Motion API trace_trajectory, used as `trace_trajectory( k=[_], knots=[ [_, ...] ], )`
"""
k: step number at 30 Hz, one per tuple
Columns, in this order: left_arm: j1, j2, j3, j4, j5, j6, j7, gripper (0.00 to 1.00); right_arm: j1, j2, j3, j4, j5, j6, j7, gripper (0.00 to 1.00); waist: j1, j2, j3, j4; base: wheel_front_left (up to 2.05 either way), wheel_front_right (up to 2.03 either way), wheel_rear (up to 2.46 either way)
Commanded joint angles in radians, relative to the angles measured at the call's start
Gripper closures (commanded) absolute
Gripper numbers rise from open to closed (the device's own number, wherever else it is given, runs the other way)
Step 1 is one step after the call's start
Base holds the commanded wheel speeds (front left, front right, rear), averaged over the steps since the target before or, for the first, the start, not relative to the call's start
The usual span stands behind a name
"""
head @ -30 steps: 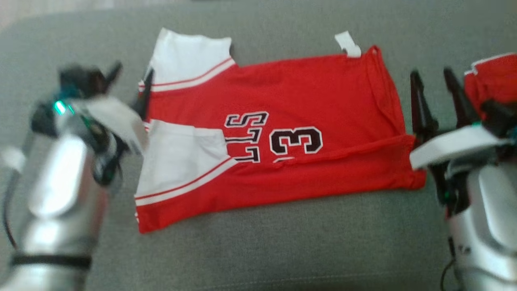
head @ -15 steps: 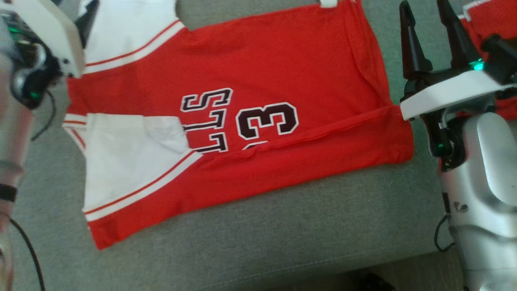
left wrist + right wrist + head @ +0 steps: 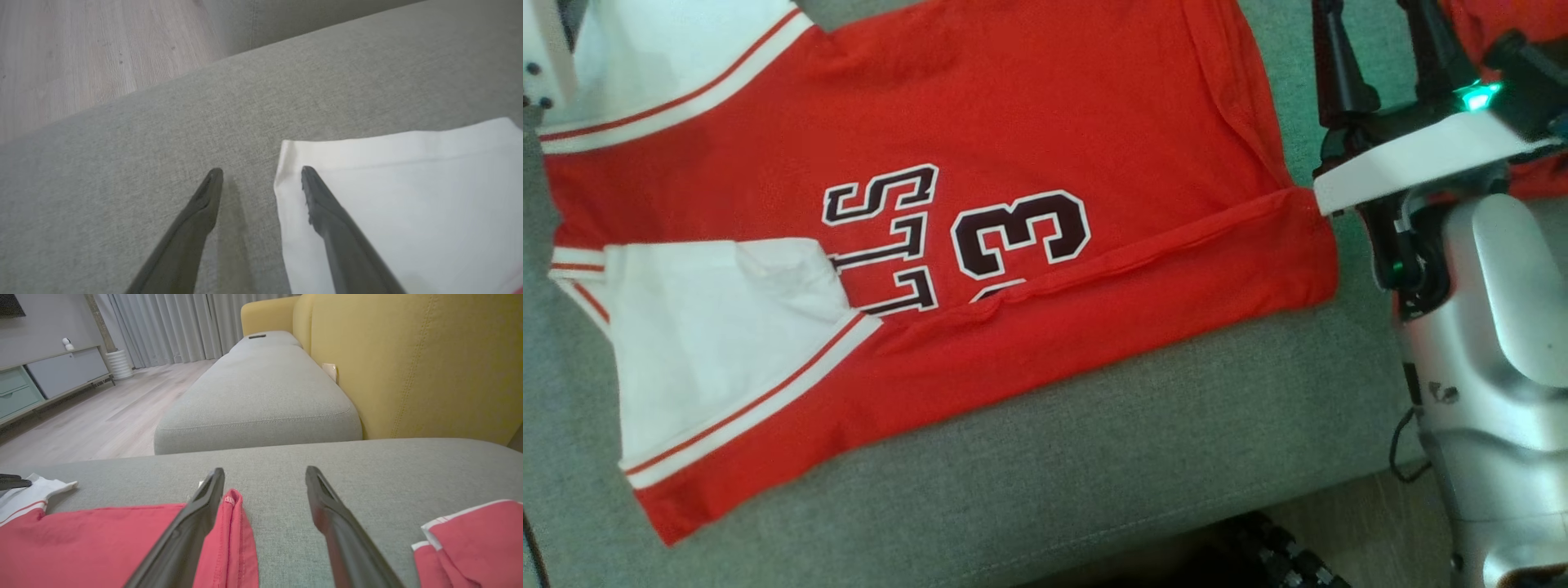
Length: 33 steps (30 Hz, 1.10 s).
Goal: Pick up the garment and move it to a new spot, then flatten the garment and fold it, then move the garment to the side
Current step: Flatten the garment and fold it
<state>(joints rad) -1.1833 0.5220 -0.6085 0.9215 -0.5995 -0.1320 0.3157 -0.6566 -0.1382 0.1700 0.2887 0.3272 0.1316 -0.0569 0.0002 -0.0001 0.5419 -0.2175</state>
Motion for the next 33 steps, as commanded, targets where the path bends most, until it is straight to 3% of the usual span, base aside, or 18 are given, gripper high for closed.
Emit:
trace_trajectory(
  k=[1,16,17,18,23,33],
  knots=[
    [-0.057,0.059,0.016,-0.004,0.002,0.001,0.008,0.00,-0.015,0.001,0.019,-0.026,0.008,-0.001,-0.015,0.00,-0.0002,0.0001,0.012,-0.008,0.00,0.00,0.00],
    [-0.099,0.057,-0.087,0.023,-0.111,0.001,0.066,0.00,-0.036,-0.002,0.017,0.011,0.006,-0.001,-0.029,0.00,-0.0002,0.0001,0.025,-0.021,0.00,0.00,0.00],
    [-0.096,0.056,-0.094,0.022,-0.124,0.001,0.077,0.06,-0.037,-0.002,0.016,0.013,0.005,-0.001,-0.028,0.00,-0.0002,0.0001,0.024,-0.019,0.00,0.00,0.00],
    [-0.093,0.054,-0.102,0.017,-0.137,0.001,0.086,0.99,-0.038,-0.003,0.015,0.015,0.003,-0.001,-0.028,0.00,-0.0002,0.0001,0.023,-0.016,0.00,0.00,0.00],
    [-0.092,0.050,-0.119,0.002,-0.169,0.001,0.055,1.00,-0.042,-0.010,0.009,0.023,0.001,-0.001,-0.021,0.00,-0.0002,0.0001,0.014,0.007,0.00,0.00,0.00],
    [-0.066,-0.041,-0.182,-0.070,-0.202,0.001,-0.144,1.00,-0.073,-0.096,0.024,0.064,0.027,-0.001,0.096,0.00,-0.0002,0.0001,-0.068,0.137,0.00,0.00,0.00]
  ],
)
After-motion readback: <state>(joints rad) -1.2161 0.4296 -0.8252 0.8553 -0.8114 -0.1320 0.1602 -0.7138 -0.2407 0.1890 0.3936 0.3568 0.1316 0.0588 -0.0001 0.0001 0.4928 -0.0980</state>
